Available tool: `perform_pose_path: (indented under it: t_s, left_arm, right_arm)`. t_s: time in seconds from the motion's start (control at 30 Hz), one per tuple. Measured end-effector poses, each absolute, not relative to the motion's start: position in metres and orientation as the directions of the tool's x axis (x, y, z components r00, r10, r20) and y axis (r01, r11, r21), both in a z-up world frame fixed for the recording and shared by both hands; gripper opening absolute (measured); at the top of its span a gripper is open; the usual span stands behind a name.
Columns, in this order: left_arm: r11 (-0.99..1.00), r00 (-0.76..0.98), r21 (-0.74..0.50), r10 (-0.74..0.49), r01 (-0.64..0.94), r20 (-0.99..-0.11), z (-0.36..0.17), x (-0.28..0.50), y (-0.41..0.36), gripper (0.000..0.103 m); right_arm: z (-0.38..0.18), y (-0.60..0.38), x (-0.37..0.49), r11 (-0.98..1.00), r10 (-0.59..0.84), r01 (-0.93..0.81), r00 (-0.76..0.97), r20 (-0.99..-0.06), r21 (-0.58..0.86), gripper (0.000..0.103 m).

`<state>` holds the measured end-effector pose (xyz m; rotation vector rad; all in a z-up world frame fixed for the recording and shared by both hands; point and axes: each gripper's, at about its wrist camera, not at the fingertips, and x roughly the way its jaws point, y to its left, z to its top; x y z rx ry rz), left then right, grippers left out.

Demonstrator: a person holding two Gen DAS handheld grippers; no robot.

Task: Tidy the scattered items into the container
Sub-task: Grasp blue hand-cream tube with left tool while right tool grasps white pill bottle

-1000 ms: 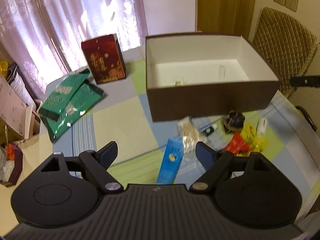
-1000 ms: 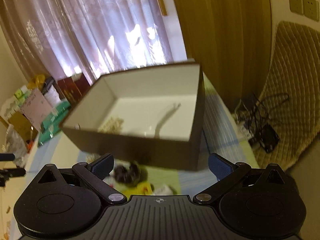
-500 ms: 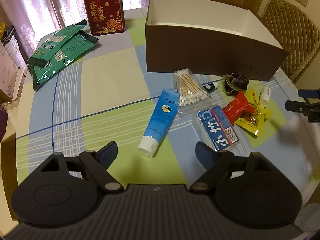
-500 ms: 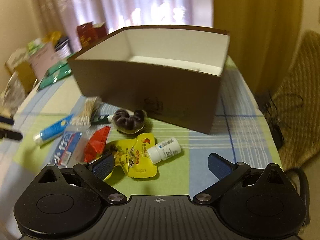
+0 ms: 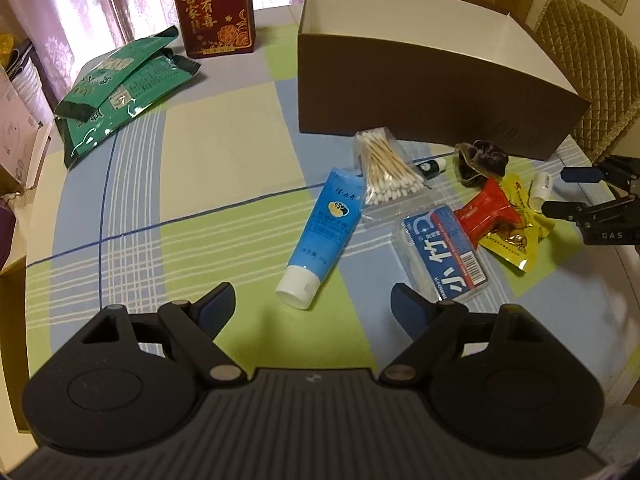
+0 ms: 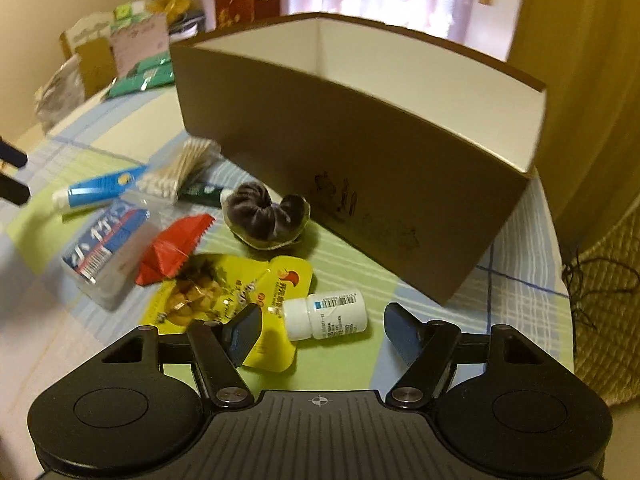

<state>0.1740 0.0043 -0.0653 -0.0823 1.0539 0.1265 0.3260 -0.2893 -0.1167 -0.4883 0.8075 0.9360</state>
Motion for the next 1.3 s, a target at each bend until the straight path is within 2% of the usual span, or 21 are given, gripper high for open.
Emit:
perform_pose_path:
  t_s: [0.13, 0.17, 0.2, 0.47, 0.53, 0.67, 0.83, 1.0, 1.07, 1.2, 1.3]
  left_arm:
    - [0.989, 0.482, -0.008, 0.065, -0.148, -0.874, -0.068, 0.174, 0.004, 0.082]
    - [0.989, 0.481, -0.01, 0.062, -0.146, -0.874, -0.069, 0.175, 0.004, 0.082]
    - [0.99, 0.482, -0.015, 0.057, -0.143, -0.874, -0.07, 0.176, 0.004, 0.082]
    - [0.996, 0.501, 0.005, 0.047, -0.084, -0.864, -0.076, 0.193, 0.005, 0.081]
    - [0.999, 0.5, 0.017, 0.037, -0.045, -0.865, -0.081, 0.2, 0.005, 0.076]
    - [0.999, 0.487, 0.018, -0.006, 0.045, -0.873, -0.091, 0.213, 0.004, 0.074]
    - [0.993, 0.441, 0.03, -0.025, 0.118, -0.897, -0.105, 0.229, 0.006, 0.061]
    - [0.988, 0.409, 0.029, -0.035, 0.15, -0.912, -0.117, 0.236, 0.011, 0.055]
    - [0.986, 0.401, 0.02, -0.05, 0.167, -0.915, -0.121, 0.235, 0.013, 0.049]
    - [0.981, 0.409, -0.019, -0.099, 0.194, -0.907, -0.121, 0.23, 0.014, 0.025]
    - [0.981, 0.401, -0.013, -0.091, 0.193, -0.912, -0.119, 0.221, 0.012, 0.025]
  right_arm:
    - [-0.123, -0.286, 0.331, 0.499, 0.514, -0.866, 0.335, -0.789, -0.042, 0.074]
    - [-0.124, -0.286, 0.331, 0.496, 0.515, -0.868, 0.332, -0.79, -0.041, 0.07]
    - [-0.124, -0.285, 0.332, 0.49, 0.514, -0.87, 0.328, -0.792, -0.042, 0.051]
    - [-0.12, -0.295, 0.333, 0.513, 0.531, -0.858, 0.331, -0.78, -0.016, 0.05]
    - [-0.115, -0.301, 0.335, 0.542, 0.537, -0.84, 0.335, -0.775, 0.013, 0.049]
    - [-0.108, -0.315, 0.336, 0.602, 0.535, -0.796, 0.349, -0.769, 0.057, 0.05]
    - [-0.102, -0.33, 0.332, 0.647, 0.533, -0.757, 0.36, -0.766, 0.094, 0.05]
    - [-0.102, -0.338, 0.326, 0.676, 0.523, -0.729, 0.368, -0.769, 0.111, 0.05]
    - [-0.103, -0.339, 0.324, 0.683, 0.517, -0.722, 0.37, -0.772, 0.111, 0.05]
    - [-0.102, -0.34, 0.318, 0.685, 0.517, -0.72, 0.371, -0.772, 0.113, 0.05]
    - [-0.101, -0.34, 0.315, 0.684, 0.518, -0.721, 0.371, -0.771, 0.113, 0.05]
